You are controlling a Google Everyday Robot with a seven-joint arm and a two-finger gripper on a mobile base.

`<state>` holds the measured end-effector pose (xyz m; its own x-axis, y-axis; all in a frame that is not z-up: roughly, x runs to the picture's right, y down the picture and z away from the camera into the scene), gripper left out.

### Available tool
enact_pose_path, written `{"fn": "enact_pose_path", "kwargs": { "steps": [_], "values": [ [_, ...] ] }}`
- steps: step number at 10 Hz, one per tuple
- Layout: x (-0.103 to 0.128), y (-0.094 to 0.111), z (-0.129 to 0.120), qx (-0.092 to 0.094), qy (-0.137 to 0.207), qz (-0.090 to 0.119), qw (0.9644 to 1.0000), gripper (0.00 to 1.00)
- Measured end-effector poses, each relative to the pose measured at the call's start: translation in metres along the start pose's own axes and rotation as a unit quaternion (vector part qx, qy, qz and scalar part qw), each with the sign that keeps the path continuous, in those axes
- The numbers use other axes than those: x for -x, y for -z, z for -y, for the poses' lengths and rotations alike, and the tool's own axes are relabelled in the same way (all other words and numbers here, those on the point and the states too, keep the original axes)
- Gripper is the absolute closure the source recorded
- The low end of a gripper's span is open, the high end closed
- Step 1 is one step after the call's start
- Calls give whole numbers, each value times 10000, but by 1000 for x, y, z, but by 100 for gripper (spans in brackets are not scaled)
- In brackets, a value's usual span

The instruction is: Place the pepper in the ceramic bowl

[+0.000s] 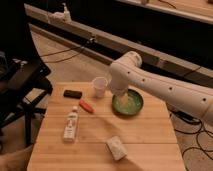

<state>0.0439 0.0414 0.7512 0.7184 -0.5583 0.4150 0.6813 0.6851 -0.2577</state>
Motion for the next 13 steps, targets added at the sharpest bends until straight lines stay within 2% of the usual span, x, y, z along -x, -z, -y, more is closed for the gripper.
{"fn": "enact_pose_path", "kwargs": {
  "steps": [3,7,9,12,13],
  "values": [
    [21,-13,29,10,276,29,9996,20],
    [57,-34,69,-4,643,179,9978,20],
    [74,-50,94,57,683,263,9973,20],
    [92,-72,116,141,633,383,9972,20],
    [92,-72,117,141,629,381,9972,20]
  ]
}}
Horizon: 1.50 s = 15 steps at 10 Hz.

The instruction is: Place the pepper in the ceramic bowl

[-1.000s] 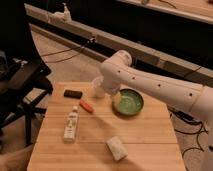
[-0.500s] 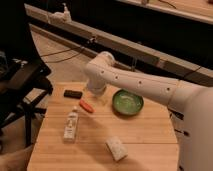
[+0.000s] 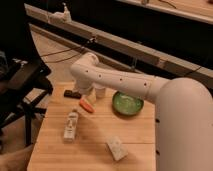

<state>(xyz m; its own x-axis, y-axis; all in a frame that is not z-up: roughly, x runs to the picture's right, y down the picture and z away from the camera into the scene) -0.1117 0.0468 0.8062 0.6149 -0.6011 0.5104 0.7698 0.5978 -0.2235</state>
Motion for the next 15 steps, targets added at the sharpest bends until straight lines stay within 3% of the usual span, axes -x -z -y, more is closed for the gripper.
{"fn": "enact_pose_path", "kwargs": {
  "steps": [4,5,7,9,11,12,13,14,15],
  "values": [
    [-1,0,-1,20,-42,-9,10000,20],
    [-3,-2,-3,33,-161,-10,9999,20],
    [-8,-12,-11,126,-739,15,9972,20],
    [-10,-38,-25,362,-1798,98,9830,20],
    [-8,-56,-29,510,-2456,89,9680,20],
    [-10,-65,-31,561,-2834,28,9573,20],
    [-10,-70,-28,527,-3087,-14,9497,20],
    [-10,-73,-27,506,-3235,-30,9449,20],
    [-11,-75,-27,497,-3301,-48,9426,20]
  ]
}}
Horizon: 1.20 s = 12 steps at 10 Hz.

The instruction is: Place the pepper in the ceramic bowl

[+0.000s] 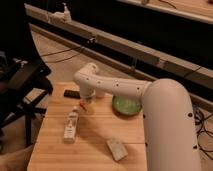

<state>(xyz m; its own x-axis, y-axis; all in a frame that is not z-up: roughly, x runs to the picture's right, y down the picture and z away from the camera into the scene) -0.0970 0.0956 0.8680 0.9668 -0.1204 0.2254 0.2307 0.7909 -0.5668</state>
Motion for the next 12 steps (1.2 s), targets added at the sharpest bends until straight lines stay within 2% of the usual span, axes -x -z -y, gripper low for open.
{"fn": "enact_pose_path", "kwargs": {
  "steps": [3,6,8,10,12],
  "values": [
    [0,-4,0,28,-61,15,10000,20],
    [8,-18,-1,184,-103,43,9998,20],
    [17,-27,2,265,-15,60,9996,20],
    [26,-32,8,245,124,105,9996,20],
    [39,-39,24,-6,441,172,9989,20]
  ]
}}
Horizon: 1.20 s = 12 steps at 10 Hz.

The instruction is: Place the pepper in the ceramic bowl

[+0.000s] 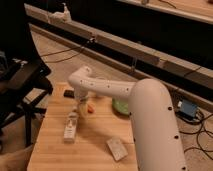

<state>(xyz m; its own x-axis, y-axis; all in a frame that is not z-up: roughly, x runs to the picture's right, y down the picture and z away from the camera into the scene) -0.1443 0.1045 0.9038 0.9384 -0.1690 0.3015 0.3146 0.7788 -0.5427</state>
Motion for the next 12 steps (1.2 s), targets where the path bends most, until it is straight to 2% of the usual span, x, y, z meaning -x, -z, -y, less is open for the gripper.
{"fn": "enact_pose_path", "kwargs": {
  "steps": [3,5,10,11,12],
  "values": [
    [-3,-2,24,-390,265,-54,9989,20],
    [-15,-6,31,-509,272,-134,9982,20],
    [-54,-17,32,-460,-189,-283,9984,20],
    [-59,-20,31,-418,-268,-297,9983,21],
    [-64,-24,29,-369,-309,-322,9983,28]
  ]
}}
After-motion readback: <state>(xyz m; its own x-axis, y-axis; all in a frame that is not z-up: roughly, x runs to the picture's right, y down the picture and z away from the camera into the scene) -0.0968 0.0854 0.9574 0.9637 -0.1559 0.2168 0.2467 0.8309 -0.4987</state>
